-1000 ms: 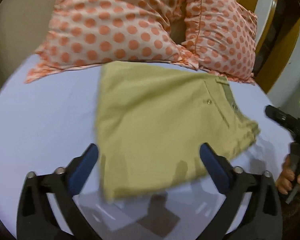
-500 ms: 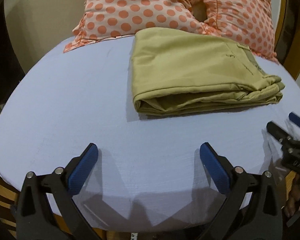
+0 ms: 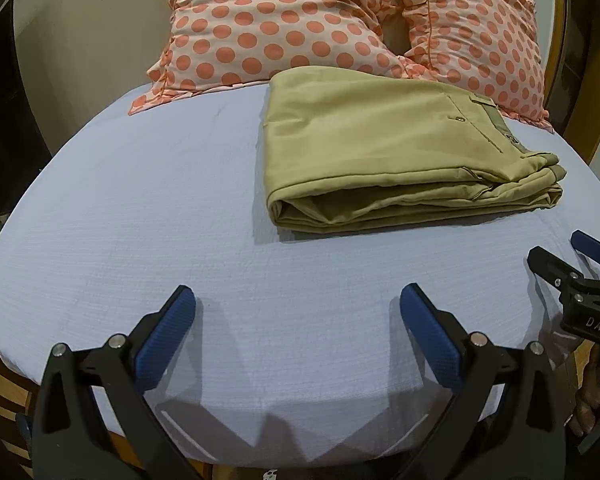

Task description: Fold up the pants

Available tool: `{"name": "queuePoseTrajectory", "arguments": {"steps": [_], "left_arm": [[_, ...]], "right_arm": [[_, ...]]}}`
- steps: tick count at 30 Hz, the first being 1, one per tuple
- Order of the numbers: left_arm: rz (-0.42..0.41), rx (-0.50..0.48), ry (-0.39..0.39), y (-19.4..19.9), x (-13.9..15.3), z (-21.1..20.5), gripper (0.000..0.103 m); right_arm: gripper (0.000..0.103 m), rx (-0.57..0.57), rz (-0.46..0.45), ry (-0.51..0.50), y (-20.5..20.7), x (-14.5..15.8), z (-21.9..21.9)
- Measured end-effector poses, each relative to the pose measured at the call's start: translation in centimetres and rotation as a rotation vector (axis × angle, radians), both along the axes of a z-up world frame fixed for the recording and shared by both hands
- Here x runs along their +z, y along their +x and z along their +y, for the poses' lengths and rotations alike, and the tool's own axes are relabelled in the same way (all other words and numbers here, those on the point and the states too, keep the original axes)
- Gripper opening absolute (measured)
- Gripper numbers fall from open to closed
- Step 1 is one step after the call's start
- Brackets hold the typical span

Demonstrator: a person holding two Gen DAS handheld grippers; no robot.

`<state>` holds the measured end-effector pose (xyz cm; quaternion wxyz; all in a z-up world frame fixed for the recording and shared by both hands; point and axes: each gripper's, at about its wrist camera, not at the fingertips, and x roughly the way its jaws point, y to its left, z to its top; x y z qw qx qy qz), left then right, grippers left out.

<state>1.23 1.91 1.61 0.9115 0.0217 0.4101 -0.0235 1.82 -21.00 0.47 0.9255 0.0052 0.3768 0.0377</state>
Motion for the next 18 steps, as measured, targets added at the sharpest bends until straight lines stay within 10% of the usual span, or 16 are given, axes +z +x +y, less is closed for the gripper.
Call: {"name": "queuePoseTrajectory", "arguments": {"steps": [18], "left_arm": [[-0.001, -0.002, 0.0, 0.0, 0.01, 0.05, 0.101]], "right_arm": [[0.102, -0.005, -0.001, 0.0, 0.04, 0.01, 0.12]]}}
